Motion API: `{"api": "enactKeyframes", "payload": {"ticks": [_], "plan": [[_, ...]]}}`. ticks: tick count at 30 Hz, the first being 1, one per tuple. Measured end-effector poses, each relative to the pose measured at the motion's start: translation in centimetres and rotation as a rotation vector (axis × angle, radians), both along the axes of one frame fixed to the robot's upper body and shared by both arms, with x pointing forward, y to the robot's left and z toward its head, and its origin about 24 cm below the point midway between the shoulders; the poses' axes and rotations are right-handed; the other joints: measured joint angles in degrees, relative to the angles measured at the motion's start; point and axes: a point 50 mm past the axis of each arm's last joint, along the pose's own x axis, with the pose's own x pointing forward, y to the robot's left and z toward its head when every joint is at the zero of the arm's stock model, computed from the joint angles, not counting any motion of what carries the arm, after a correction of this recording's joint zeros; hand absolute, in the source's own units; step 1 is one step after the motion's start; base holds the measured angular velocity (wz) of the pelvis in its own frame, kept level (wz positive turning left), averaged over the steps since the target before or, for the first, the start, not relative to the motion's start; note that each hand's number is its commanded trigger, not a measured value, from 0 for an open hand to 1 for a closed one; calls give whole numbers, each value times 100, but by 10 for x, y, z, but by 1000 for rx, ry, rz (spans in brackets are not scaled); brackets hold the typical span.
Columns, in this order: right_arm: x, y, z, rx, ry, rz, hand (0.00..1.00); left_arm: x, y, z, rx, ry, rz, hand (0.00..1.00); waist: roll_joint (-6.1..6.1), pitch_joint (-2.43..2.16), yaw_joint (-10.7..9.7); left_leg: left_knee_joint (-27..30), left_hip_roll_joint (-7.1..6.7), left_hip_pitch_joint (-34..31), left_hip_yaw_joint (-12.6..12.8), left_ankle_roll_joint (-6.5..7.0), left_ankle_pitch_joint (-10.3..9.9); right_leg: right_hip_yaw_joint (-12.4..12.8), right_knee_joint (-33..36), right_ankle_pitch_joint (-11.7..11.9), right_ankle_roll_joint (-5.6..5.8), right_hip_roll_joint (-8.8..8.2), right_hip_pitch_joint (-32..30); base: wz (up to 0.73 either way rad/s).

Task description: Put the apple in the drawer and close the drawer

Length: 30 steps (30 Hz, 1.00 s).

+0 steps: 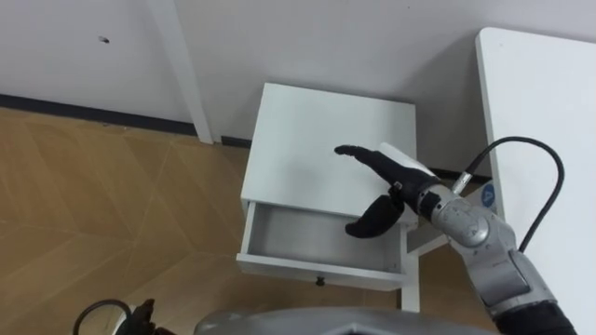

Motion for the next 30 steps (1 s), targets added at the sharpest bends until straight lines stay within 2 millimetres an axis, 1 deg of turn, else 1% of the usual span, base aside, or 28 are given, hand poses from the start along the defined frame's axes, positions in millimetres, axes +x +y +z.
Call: {"api": "enactKeyframes", "payload": {"ticks": [5,7,8,9,10,11,12,13,14,15,16,17,18,19,20,21,22,23,24,25,26,27,28,29,30], "plan": [[-7,-7,-14,-19,39,-45,0,-1,0,0,2,-2,10,0,1,1,0,-4,0,4,-2,0,0,4,-3,0,0,1,2,0],[-9,-9,-20,-15,46,-73,0,-5,1,0,13,2,15,0,0,1,-48,-4,0,6,-13,0,0,-6,-9,0,0,1,13,4],[-13,-12,-29,-6,61,-114,0,-7,2,0,20,5,24,0,-5,-2,-105,-5,-1,37,-10,0,0,-17,-19,0,1,0,54,12],[-20,-18,-41,-14,100,-164,0,-9,2,0,22,7,29,0,-2,-2,-125,-17,-1,90,-15,1,-1,-13,-17,0,1,-2,102,11],[-24,-22,-47,-22,122,-188,0,-10,2,0,22,8,35,0,9,0,-129,-23,-1,110,-29,5,-4,-15,-21,0,2,-2,124,6],[-35,-31,-59,-34,169,-249,0,-13,2,0,30,8,43,0,13,-6,-136,-16,-6,115,-37,19,-15,-20,-42,-2,5,-8,144,0],[-41,-37,-64,-38,192,-289,0,-14,1,0,34,8,48,0,17,-6,-140,-18,-11,108,-37,24,-18,-27,-49,-5,9,-13,144,3],[-55,-49,-73,-45,228,-377,0,-17,0,-1,37,11,67,0,41,-8,-168,-1,-21,89,-30,39,-33,-39,-60,-12,22,-25,143,9],[-70,-64,-82,-52,268,-485,0,-19,-2,-1,39,7,88,0,88,-21,-239,86,-35,38,-1,62,-86,-97,-11,-45,74,-54,124,18],[-79,-72,-86,-66,288,-539,0,-20,-4,-2,37,11,88,0,114,-40,-300,169,-38,-18,5,74,-121,-152,76,-73,111,-76,82,32],[-96,-87,-94,-131,324,-614,0,-21,-6,-3,29,15,88,0,188,-50,-383,303,-44,-107,25,111,-162,-179,432,-153,205,-136,-84,38],[-106,-95,-96,-192,318,-640,0,-20,-6,-3,30,18,93,0,259,-33,-417,358,-51,-131,178,152,-169,-159,1117,-238,336,-227,-388,45],[-112,-100,-99,-215,326,-683,0,-20,-3,-3,37,21,94,0,313,-30,-499,362,-68,-120,205,226,-153,-132,2232,-253,397,-414,-921,35],[-116,-103,-101,-226,337,-708,0,-18,-1,-2,41,18,93,0,292,-43,-528,376,-121,-90,213,272,-147,-118,2834,-173,460,-553,-1204,36],[-125,-109,-104,-258,361,-743,0,-14,2,-1,47,7,91,0,284,-73,-558,424,-212,-13,188,368,-146,4,3964,289,553,-758,-1792,22],[-131,-115,-105,-281,368,-780,0,-15,4,-1,53,14,90,0,347,-106,-583,585,-223,-61,179,454,-187,280,4933,954,613,-819,-2363,17],[-132,-116,-105,-281,369,-800,0,-16,5,-1,57,18,90,0,368,-94,-611,696,-233,-120,178,510,-221,399,5668,1048,613,-871,-2717,11],[-142,-120,-107,-283,395,-840,0,-14,7,0,62,21,90,0,463,-88,-644,894,-217,-213,163,581,-266,560,7261,933,554,-914,-3422,12],[-147,-122,-108,-288,414,-854,0,-14,7,0,62,21,91,0,538,-73,-643,973,-176,-242,157,605,-282,620,7936,839,507,-910,-3744,16],[-159,-123,-111,-277,457,-901,0,-14,8,0,64,29,93,0,652,-46,-627,1080,-76,-314,151,616,-290,628,8939,648,484,-929,-4281,18],[-171,-122,-115,-257,508,-955,0,-17,10,0,70,42,96,0,737,-19,-650,1090,-28,-366,152,631,-305,647,9498,521,502,-1018,-4603,31],[-182,-121,-118,-241,562,-1007,0,-22,12,0,73,63,101,0,794,-12,-755,1113,-2,-374,153,670,-364,678,9613,471,540,-1122,-4727,34],[-189,-121,-119,-234,593,-1038,0,-25,13,1,75,74,112,0,809,-5,-799,1131,-8,-374,155,674,-377,711,9499,450,542,-1173,-4703,32],[-205,-121,-120,-235,655,-1095,0,-30,15,1,74,88,127,0,805,-8,-830,1114,-38,-332,176,618,-411,792,8946,435,567,-1207,-4503,15],[-211,-121,-121,-237,678,-1117,0,-35,15,1,75,98,133,0,785,-6,-827,1080,-67,-295,186,608,-411,822,8471,426,589,-1211,-4337,0]]}}
